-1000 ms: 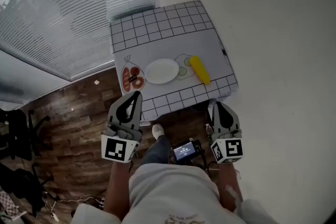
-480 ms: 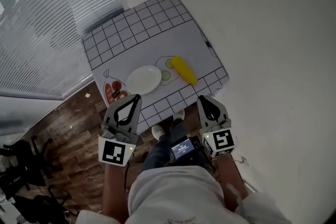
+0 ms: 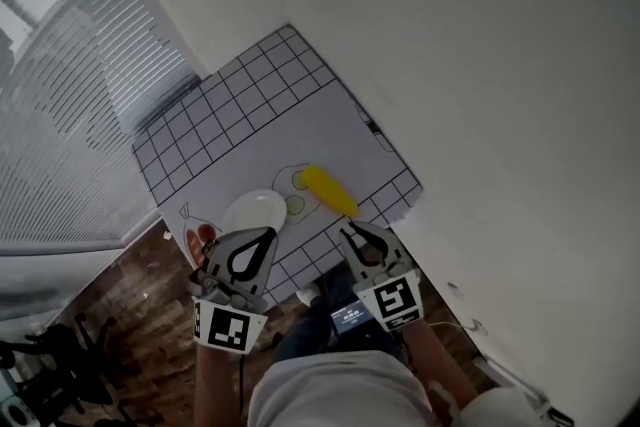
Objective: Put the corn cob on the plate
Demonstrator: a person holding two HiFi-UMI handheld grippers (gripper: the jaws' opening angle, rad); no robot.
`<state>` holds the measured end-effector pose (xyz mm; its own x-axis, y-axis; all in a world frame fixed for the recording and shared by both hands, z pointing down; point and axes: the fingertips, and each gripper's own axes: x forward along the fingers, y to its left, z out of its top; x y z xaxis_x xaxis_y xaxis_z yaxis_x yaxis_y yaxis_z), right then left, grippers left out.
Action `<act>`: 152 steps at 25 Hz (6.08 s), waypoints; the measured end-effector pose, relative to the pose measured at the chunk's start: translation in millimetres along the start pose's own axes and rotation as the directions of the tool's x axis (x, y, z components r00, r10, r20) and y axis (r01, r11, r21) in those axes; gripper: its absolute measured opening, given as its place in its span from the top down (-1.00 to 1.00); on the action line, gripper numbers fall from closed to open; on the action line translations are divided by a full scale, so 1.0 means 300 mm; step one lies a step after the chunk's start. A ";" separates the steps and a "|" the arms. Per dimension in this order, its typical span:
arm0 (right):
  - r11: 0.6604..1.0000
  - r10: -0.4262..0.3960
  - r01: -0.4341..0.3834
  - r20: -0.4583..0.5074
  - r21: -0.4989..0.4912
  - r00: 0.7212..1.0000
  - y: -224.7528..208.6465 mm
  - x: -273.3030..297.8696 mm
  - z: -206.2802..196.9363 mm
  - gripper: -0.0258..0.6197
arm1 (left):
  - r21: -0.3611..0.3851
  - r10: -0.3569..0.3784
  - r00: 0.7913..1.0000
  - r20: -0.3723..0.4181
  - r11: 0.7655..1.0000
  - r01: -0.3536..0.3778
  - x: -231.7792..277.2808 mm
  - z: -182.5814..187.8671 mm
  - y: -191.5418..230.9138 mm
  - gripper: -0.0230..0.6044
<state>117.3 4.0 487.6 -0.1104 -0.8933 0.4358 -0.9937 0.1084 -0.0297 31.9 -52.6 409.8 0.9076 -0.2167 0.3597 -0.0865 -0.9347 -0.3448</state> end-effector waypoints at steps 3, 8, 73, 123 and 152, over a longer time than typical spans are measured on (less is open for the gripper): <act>1.000 0.004 -0.004 -0.047 0.007 0.999 -0.017 0.018 -0.045 0.67 | 0.005 -0.095 0.994 -0.048 0.995 0.095 0.076 -0.050 -0.035 0.90; 1.000 -0.022 0.022 -0.076 -0.006 0.997 -0.100 0.064 -0.091 0.63 | 0.069 -0.201 0.972 -0.124 0.975 0.211 0.226 -0.121 -0.044 0.90; 0.952 0.079 -0.186 -0.393 -0.242 0.916 -0.133 0.342 -0.380 0.25 | 0.267 -0.498 0.486 -0.718 0.447 0.854 0.649 -0.539 -0.286 0.01; 0.218 0.480 -0.774 -0.625 -0.595 0.616 0.468 0.497 -0.156 0.24 | -0.197 -0.261 0.635 -0.727 0.965 0.171 0.012 -0.730 -0.045 0.03; 0.035 0.497 -0.806 -0.690 -0.591 0.527 0.379 0.640 -0.296 0.24 | -0.266 -0.199 0.594 -0.779 0.964 -0.026 0.146 -0.871 -0.048 0.03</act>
<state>-15.1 -116.4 647.7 -0.5374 -0.1161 0.8353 0.0661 0.9816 0.1790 -34.6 -122.2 657.1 0.2363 -0.1619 0.9581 -0.2161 -0.9701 -0.1107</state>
